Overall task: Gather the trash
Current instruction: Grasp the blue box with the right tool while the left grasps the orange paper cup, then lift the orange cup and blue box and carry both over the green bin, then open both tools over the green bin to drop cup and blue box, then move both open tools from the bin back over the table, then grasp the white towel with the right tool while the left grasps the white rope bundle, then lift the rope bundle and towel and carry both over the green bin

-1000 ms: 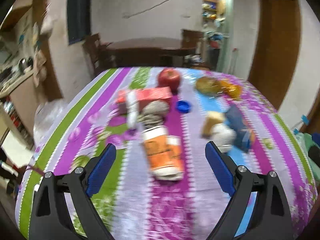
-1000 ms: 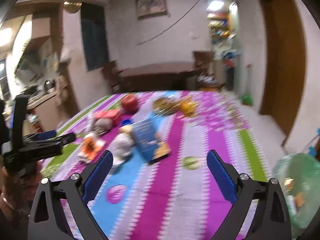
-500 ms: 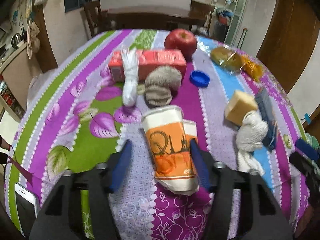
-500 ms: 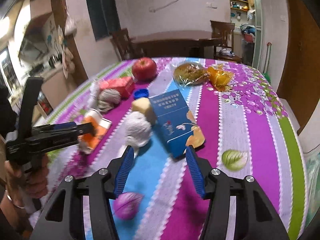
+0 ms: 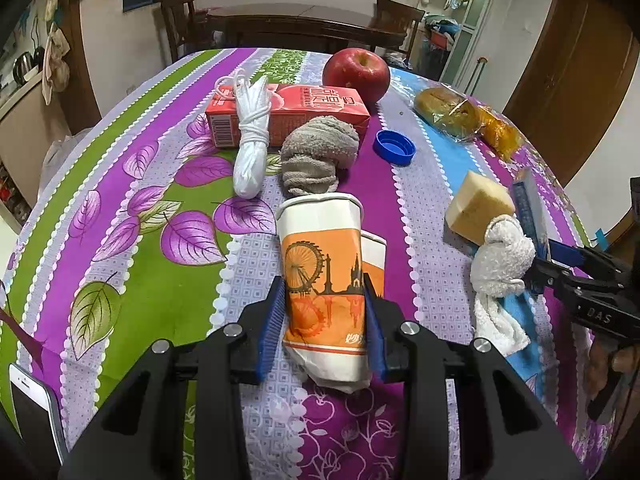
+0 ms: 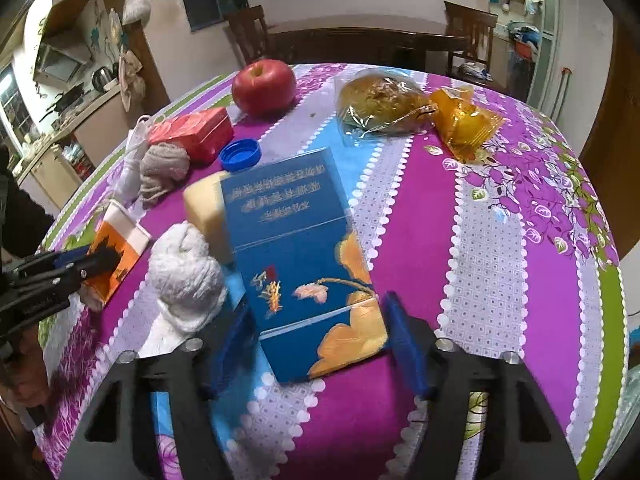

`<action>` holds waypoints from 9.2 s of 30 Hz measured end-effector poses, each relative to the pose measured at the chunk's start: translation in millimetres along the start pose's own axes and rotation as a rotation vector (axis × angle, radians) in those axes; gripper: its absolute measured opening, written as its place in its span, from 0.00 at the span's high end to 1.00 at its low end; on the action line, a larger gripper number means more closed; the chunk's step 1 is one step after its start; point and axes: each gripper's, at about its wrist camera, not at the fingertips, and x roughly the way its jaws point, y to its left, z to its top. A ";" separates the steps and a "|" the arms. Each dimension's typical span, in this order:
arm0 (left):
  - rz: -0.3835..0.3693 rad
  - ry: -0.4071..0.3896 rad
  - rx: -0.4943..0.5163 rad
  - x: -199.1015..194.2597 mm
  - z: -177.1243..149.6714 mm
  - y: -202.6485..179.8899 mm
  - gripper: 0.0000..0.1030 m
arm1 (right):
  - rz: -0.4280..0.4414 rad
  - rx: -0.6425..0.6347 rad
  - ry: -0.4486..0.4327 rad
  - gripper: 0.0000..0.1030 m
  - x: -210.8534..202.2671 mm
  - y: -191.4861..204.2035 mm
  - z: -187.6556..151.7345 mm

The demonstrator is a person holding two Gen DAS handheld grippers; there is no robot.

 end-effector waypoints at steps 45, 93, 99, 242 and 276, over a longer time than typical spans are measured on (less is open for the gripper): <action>0.027 -0.328 0.379 -132.1 11.5 -219.8 0.68 | -0.282 0.189 -0.380 0.46 -295.7 -72.9 -106.8; -0.451 0.003 1.035 -19.9 -79.4 -539.3 0.68 | -0.516 0.664 -0.099 0.45 -360.0 -334.7 -274.4; -0.426 0.003 1.050 -11.0 -85.8 -539.5 0.68 | -0.495 0.678 -0.054 0.45 -334.8 -335.6 -279.7; 0.146 -0.051 -0.139 0.8 57.9 57.3 0.82 | 0.090 0.050 -0.129 0.64 -32.4 84.0 -16.4; 0.094 -0.294 0.289 -123.7 -7.2 -174.6 0.82 | -0.204 0.135 -0.388 0.64 -245.6 -14.5 -103.7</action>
